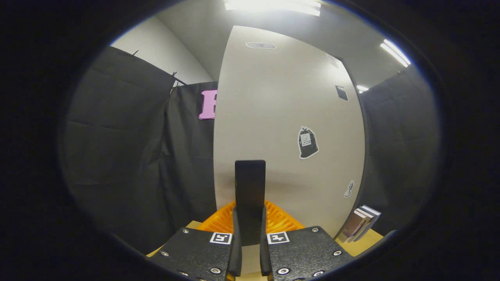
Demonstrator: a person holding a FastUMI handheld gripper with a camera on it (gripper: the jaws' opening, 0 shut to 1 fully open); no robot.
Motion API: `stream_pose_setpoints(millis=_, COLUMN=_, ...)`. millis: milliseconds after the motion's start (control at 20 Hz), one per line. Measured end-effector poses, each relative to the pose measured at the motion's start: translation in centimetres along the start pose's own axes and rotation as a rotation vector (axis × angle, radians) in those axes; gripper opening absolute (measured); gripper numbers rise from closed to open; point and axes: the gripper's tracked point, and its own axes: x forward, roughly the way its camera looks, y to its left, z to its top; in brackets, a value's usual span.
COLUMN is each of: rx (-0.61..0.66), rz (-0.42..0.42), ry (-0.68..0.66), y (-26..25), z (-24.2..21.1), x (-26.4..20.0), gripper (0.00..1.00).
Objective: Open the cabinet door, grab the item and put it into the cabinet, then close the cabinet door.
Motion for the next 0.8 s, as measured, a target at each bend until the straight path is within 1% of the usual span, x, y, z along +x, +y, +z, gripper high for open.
stream_pose_setpoints(millis=350, rx=0.002, rz=0.048, ry=-0.019, y=-1.1, z=0.4, x=-3.6, gripper=0.18)
stream_pose_setpoints(millis=600, rx=0.012, rz=0.043, ry=-0.042, y=-3.5, z=0.9, x=-6.5, gripper=0.18)
stream_pose_setpoints(millis=800, rx=0.042, rz=0.011, ry=-0.066, y=-6.4, z=0.8, x=-9.4, gripper=0.17)
